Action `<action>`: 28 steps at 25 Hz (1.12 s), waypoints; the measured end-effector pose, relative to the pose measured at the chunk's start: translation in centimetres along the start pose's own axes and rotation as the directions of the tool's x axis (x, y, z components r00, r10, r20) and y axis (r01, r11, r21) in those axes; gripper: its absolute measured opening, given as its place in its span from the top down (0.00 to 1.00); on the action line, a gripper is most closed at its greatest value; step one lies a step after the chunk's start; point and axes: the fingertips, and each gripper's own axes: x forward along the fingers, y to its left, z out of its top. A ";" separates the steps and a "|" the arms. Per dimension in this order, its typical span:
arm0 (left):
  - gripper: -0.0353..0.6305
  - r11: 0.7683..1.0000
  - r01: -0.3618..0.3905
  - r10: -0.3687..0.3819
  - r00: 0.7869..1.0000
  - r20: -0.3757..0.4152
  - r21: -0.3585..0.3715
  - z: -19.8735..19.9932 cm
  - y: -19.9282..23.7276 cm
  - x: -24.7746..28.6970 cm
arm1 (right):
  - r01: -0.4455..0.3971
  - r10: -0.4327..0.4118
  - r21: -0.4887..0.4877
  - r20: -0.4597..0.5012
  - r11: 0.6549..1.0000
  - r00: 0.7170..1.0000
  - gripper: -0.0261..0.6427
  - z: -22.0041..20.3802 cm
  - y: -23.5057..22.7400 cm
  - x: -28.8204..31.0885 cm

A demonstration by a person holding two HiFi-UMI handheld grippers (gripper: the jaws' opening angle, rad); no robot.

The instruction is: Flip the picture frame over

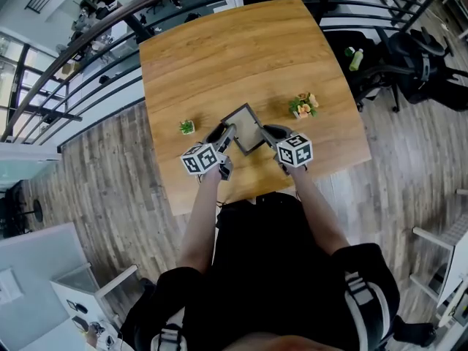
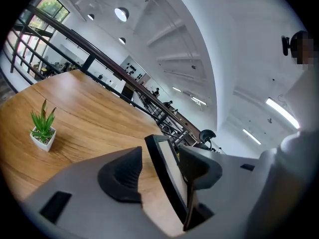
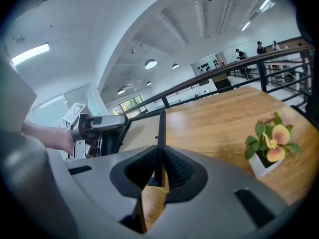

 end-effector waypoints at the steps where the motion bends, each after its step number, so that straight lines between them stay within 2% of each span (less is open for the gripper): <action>1: 0.57 1.000 0.000 0.000 1.000 -0.001 0.006 0.0 -0.2 0.1 | -0.002 0.002 -0.009 -0.002 1.000 1.000 0.88 0.1 0.0 0.0; 4: 0.67 1.000 -0.001 0.001 1.000 0.002 0.026 0.0 -0.5 0.0 | -0.009 0.009 -0.033 -0.003 0.999 1.000 0.88 0.4 0.1 -0.2; 13: 0.77 0.993 0.088 -0.088 0.996 0.008 -0.074 0.0 -2.0 0.7 | -0.008 0.010 -0.073 0.037 0.997 0.999 0.88 1.0 -0.8 -1.2; 17: 0.81 0.981 0.145 -0.143 0.989 0.019 -0.128 0.2 -2.8 0.6 | 0.012 -0.008 -0.090 0.047 0.996 0.999 0.88 1.2 -0.9 -1.4; 21: 0.82 0.970 0.190 -0.193 0.981 -0.005 -0.151 -0.5 -4.0 0.6 | 0.044 -0.039 -0.095 0.056 0.994 0.998 0.88 1.2 -1.6 -1.8; 25: 0.83 0.960 0.251 -0.256 0.966 -0.029 -0.123 -1.0 -5.4 0.6 | 0.062 -0.055 -0.087 0.077 0.994 0.996 0.88 1.1 -2.2 -2.5; 28: 0.83 0.957 0.258 -0.269 0.961 -0.067 -0.135 -1.5 -6.0 0.6 | 0.078 -0.070 -0.098 0.087 0.992 0.994 0.88 1.0 -2.3 -3.0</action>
